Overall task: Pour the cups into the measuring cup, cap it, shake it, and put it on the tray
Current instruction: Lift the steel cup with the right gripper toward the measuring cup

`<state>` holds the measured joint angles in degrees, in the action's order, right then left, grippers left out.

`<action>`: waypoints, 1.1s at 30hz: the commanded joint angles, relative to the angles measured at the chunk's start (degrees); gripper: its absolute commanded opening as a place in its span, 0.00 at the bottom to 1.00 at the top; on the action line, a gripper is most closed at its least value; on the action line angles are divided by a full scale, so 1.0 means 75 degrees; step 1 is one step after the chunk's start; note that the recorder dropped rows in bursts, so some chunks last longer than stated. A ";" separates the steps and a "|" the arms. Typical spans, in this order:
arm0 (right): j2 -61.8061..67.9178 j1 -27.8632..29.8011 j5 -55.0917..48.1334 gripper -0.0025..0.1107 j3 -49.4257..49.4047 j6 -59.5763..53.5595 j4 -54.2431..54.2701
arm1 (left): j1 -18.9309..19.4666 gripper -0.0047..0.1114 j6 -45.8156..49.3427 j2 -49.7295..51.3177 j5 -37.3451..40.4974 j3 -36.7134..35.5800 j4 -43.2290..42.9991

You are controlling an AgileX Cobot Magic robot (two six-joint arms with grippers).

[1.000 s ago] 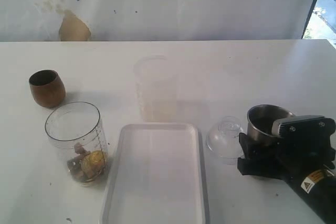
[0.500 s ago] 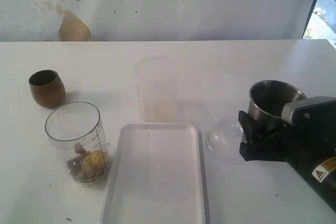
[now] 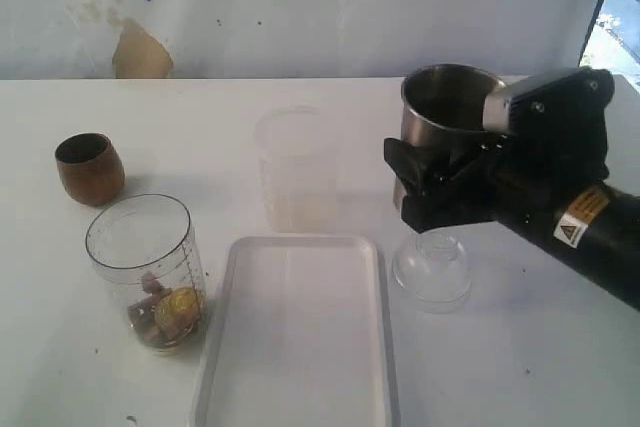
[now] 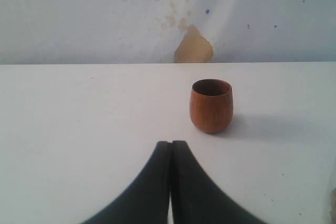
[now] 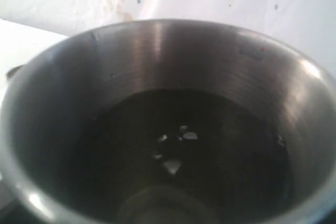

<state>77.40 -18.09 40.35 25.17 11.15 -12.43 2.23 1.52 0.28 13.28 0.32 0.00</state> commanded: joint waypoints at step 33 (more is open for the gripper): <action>0.2566 -0.1919 -0.0764 0.02 0.4068 0.2418 -0.2610 | -0.0014 0.04 -0.0010 -0.0037 -0.0023 -0.0043 0.0000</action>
<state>96.06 -31.29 32.16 53.35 30.36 -32.53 2.23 1.52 0.28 13.28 0.32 0.00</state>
